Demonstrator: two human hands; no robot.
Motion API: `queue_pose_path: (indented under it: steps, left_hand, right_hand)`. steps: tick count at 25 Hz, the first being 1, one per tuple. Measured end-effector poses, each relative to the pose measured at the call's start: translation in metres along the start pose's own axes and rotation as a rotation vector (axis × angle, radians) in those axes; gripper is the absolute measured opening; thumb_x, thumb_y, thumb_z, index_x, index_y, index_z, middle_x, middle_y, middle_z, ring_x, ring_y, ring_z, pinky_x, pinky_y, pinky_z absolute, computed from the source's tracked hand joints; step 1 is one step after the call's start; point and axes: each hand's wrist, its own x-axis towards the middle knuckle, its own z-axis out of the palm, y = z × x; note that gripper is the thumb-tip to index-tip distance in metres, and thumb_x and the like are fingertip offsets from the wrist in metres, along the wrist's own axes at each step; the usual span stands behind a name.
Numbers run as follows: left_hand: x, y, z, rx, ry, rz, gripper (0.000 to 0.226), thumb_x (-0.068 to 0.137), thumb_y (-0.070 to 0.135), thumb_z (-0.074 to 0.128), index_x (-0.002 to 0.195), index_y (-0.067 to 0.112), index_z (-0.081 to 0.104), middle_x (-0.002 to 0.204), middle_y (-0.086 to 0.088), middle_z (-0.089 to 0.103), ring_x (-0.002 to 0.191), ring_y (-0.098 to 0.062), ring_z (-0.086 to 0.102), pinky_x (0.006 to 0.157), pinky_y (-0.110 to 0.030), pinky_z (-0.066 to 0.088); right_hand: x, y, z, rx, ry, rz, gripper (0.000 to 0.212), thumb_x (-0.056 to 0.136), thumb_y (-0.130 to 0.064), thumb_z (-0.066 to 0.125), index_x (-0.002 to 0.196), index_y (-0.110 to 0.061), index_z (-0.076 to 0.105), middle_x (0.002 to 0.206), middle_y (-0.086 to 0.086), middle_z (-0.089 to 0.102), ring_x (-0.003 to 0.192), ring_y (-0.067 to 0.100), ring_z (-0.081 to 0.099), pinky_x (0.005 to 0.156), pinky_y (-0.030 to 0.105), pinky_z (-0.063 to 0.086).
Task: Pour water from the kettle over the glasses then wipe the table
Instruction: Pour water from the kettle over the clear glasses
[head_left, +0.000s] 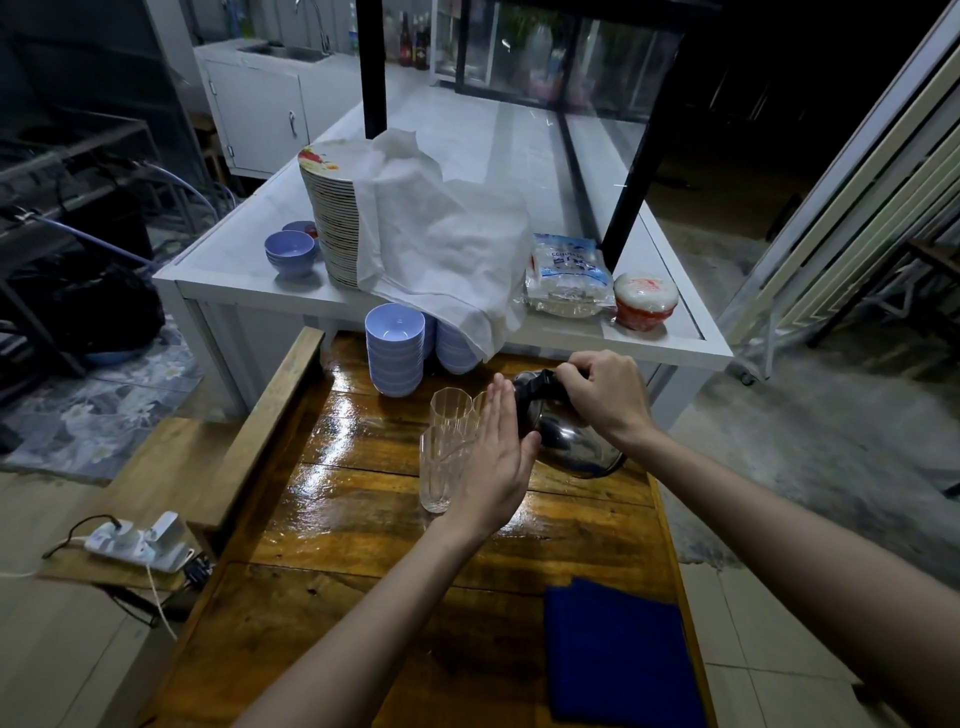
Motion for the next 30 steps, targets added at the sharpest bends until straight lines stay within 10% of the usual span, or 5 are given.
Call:
queue_pose_path:
  steps: [30]
  left_hand:
    - [0.000,-0.004,0.003,0.025,0.065,-0.021,0.066,0.105,0.038,0.027,0.153,0.016,-0.013,0.161,0.002,-0.022,0.146,-0.003,-0.019,0.118,-0.017,-0.009]
  right_hand:
    - [-0.004,-0.009,0.003,-0.076,0.051,-0.092,0.045,0.084,-0.040,0.043,0.060,-0.010,0.066,0.054,0.005,0.057,0.059,0.017,0.044,0.068,0.031,0.026]
